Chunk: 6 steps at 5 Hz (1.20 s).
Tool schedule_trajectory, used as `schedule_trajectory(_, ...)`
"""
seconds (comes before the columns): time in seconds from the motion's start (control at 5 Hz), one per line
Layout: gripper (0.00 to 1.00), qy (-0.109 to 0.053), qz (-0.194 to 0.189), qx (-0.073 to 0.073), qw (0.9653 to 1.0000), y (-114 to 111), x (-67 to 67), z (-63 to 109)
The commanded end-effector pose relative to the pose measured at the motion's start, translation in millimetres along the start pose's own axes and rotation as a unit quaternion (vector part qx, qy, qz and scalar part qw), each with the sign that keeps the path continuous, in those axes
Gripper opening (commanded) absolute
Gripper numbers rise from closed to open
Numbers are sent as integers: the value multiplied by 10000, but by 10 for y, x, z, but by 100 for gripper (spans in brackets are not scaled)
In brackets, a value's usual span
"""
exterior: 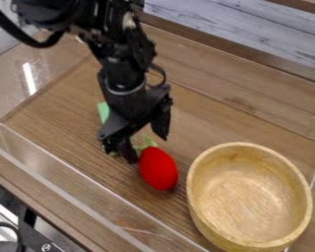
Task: Move the red object to the right side of the table
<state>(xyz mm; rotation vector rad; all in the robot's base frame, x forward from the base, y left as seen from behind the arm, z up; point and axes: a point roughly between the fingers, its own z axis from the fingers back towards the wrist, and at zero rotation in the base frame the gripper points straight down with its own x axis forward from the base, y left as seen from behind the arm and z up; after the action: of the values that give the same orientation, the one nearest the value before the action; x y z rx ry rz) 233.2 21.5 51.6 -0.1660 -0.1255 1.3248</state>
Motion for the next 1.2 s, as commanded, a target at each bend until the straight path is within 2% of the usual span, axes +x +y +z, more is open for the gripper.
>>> schedule_trajectory(0.0,100,-151,188,-205,9995,-123,104,185)
schedule_trajectory(0.4,100,-303,789,-67,9964,-37,332,-94)
schedule_trajectory(0.6,100,-303,907,0,9954,-16,394,-109)
schedule_trajectory(1.0,100,-416,815,94,9958,-197,294,-150)
